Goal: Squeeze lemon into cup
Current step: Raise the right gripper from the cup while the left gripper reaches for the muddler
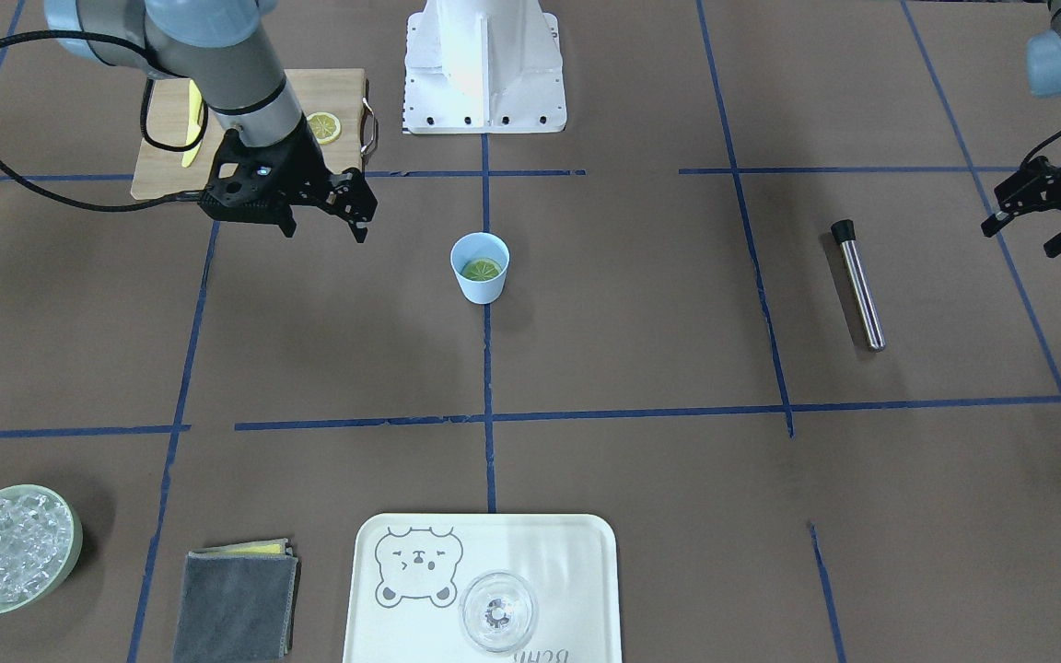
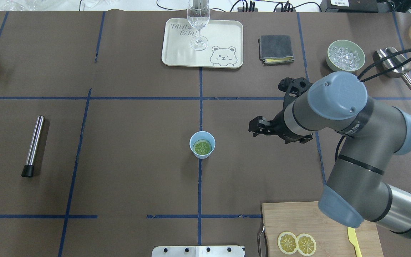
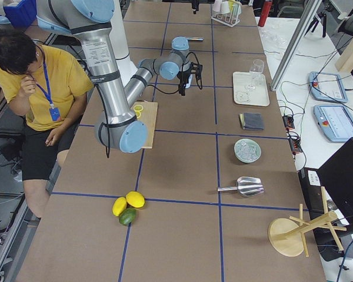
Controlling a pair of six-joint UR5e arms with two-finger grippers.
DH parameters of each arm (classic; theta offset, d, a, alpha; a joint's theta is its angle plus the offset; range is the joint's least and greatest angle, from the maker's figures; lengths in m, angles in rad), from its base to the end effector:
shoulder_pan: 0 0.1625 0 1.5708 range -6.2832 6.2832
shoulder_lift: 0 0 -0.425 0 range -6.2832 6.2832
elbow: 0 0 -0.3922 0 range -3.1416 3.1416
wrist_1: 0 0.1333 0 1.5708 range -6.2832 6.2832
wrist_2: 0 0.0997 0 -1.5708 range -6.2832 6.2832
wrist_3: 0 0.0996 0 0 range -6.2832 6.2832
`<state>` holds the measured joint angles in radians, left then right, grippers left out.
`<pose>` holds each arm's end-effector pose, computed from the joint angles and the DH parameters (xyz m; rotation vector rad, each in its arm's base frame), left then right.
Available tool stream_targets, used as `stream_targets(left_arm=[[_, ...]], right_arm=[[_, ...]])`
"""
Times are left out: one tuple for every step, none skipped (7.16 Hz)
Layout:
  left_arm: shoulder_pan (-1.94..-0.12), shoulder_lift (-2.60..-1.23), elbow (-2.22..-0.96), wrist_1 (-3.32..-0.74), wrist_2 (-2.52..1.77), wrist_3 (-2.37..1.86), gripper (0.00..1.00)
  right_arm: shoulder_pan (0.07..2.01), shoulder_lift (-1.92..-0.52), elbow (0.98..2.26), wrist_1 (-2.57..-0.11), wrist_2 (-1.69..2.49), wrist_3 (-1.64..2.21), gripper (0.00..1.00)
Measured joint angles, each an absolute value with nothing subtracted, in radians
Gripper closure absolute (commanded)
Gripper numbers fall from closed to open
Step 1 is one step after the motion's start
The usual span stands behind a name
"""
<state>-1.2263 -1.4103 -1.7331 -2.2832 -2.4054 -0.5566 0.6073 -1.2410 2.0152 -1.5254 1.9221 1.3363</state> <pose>0.0938 -0.4375 0.5666 0.2561 1.0071 0.1052 -0.3988 -0.3977 0.2814 0.0290 -0.8764 0.2047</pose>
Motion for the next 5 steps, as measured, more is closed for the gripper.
stream_targets(left_arm=[[-1.167, -1.426, -1.723, -2.324, -2.353, -0.682, 0.06], [-1.103, -1.447, -1.708, -2.338, -2.266, -0.774, 0.11], [-1.048, -1.482, -1.677, -2.335, -2.197, -0.817, 0.13], [-1.012, -1.533, -1.639, -2.309, -2.167, -0.837, 0.13], [-0.987, -1.580, -1.608, -2.262, -2.154, -0.843, 0.15]], right_arm=[[0.637, -1.293, 2.027, -1.524, 1.938, 1.254, 0.00], [0.662, -1.333, 2.032, -1.519, 1.948, 1.191, 0.00], [0.677, -1.376, 2.035, -1.490, 1.955, 1.158, 0.00], [0.685, -1.423, 2.038, -1.432, 1.965, 1.145, 0.00], [0.687, -1.454, 2.038, -1.385, 1.973, 1.141, 0.00]])
